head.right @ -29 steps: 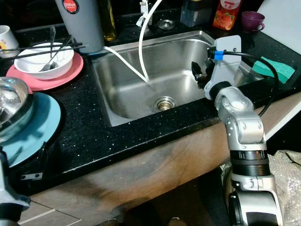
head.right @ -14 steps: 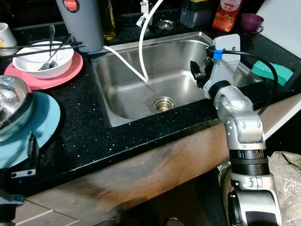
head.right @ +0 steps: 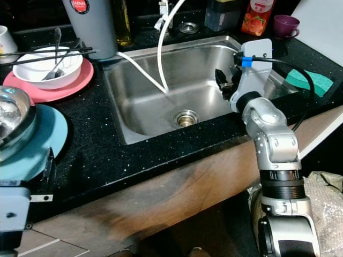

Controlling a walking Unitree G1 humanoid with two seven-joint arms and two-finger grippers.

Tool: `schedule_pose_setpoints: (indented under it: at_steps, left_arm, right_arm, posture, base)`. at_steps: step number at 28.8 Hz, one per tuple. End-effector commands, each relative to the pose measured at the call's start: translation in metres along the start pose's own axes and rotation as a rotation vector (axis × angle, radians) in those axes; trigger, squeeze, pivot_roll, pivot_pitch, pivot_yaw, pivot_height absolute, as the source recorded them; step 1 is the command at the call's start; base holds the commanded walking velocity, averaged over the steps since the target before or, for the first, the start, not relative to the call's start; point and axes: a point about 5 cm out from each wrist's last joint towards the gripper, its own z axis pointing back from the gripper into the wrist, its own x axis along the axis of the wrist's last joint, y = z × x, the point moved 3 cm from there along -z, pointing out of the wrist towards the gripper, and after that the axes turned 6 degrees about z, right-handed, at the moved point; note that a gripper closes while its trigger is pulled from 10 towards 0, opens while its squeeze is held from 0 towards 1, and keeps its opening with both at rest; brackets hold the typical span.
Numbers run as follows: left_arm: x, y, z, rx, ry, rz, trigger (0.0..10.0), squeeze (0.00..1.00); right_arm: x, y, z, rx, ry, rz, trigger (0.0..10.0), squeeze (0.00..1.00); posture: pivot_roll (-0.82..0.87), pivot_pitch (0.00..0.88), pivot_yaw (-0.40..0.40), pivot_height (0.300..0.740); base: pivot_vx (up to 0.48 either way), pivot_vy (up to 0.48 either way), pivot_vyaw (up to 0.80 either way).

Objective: Kitchen organization

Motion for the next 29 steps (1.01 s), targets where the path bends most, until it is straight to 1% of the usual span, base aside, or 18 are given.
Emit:
schedule_pose_setpoints:
  at_steps: [1,3,4,5,9,11,14,22,23,24,25,26,28,29]
  left_arm:
    - [-0.002,0.001,0.0,0.0,-0.006,-0.041,10.0,0.0]
    - [-0.001,0.003,-0.003,0.008,-0.022,-0.071,10.0,0.0]
    - [-0.001,0.003,-0.003,0.008,-0.022,-0.071,10.0,0.0]
    - [-0.003,0.009,-0.005,0.032,-0.018,-0.114,10.0,0.0]
    - [-0.006,0.012,-0.006,0.042,-0.008,-0.141,10.0,0.0]
    - [-0.009,0.01,-0.01,0.015,-0.016,-0.172,10.0,0.0]
    - [-0.011,0.009,-0.014,0.0,-0.019,-0.195,10.0,0.0]
    - [-0.019,0.008,-0.02,-0.019,0.007,-0.227,10.0,0.0]
    - [-0.02,0.007,-0.021,-0.02,0.011,-0.229,9.1,0.0]
    - [-0.02,0.007,-0.021,-0.02,0.011,-0.229,9.1,0.0]
    - [-0.021,0.007,-0.022,-0.021,0.012,-0.229,5.8,0.0]
    - [-0.021,0.007,-0.022,-0.02,0.012,-0.227,3.8,0.0]
    - [-0.021,0.007,-0.022,-0.02,0.012,-0.227,3.8,0.0]
    - [-0.021,0.007,-0.023,-0.02,0.012,-0.225,3.5,0.0]
  right_arm:
    - [0.001,-0.003,0.0,-0.009,-0.004,0.006,10.0,0.0]
    - [0.002,-0.002,-0.001,-0.007,-0.004,0.006,10.0,0.0]
    - [0.002,-0.002,-0.001,-0.007,-0.004,0.006,10.0,0.0]
    - [0.002,-0.002,-0.001,-0.005,-0.005,0.007,10.0,0.0]
    - [0.002,-0.003,-0.002,-0.004,-0.005,0.007,10.0,0.0]
    - [0.003,-0.002,-0.002,-0.003,-0.005,0.006,10.0,0.0]
    - [0.003,-0.002,-0.003,0.0,-0.005,0.005,10.0,0.0]
    - [0.004,0.0,-0.003,0.005,-0.007,0.005,10.0,0.0]
    - [0.004,0.0,-0.003,0.005,-0.008,0.004,10.0,0.0]
    - [0.004,0.0,-0.003,0.005,-0.008,0.004,10.0,0.0]
    - [0.004,0.0,-0.003,0.004,-0.008,0.005,10.0,0.0]
    - [0.004,-0.001,-0.003,0.004,-0.009,0.005,10.0,0.0]
    - [0.004,-0.001,-0.003,0.004,-0.009,0.005,10.0,0.0]
    - [0.004,-0.001,-0.003,0.003,-0.008,0.005,10.0,0.0]
  posture:
    - [0.05,0.099,-0.062,0.74]
    - [0.05,0.101,-0.062,0.74]
    - [0.05,0.101,-0.062,0.74]
    - [0.05,0.102,-0.063,0.74]
    - [0.05,0.103,-0.064,0.74]
    - [0.05,0.103,-0.067,0.74]
    - [0.05,0.103,-0.067,0.74]
    - [0.04,0.102,-0.063,0.74]
    - [0.04,0.102,-0.063,0.74]
    - [0.04,0.102,-0.063,0.74]
    - [0.04,0.102,-0.063,0.74]
    - [0.04,0.103,-0.063,0.74]
    - [0.04,0.103,-0.063,0.74]
    - [0.05,0.103,-0.063,0.74]
  base:
    - [0.0,0.0,0.0]
    - [0.0,0.0,0.0]
    - [0.0,0.0,0.0]
    - [0.0,0.0,0.0]
    - [0.0,0.0,0.0]
    - [0.0,0.0,0.0]
    - [0.0,0.0,0.0]
    - [0.0,0.0,0.0]
    - [0.0,0.0,0.0]
    - [0.0,0.0,0.0]
    - [0.0,0.0,0.0]
    - [0.0,0.0,0.0]
    - [0.0,0.0,0.0]
    - [0.0,0.0,0.0]
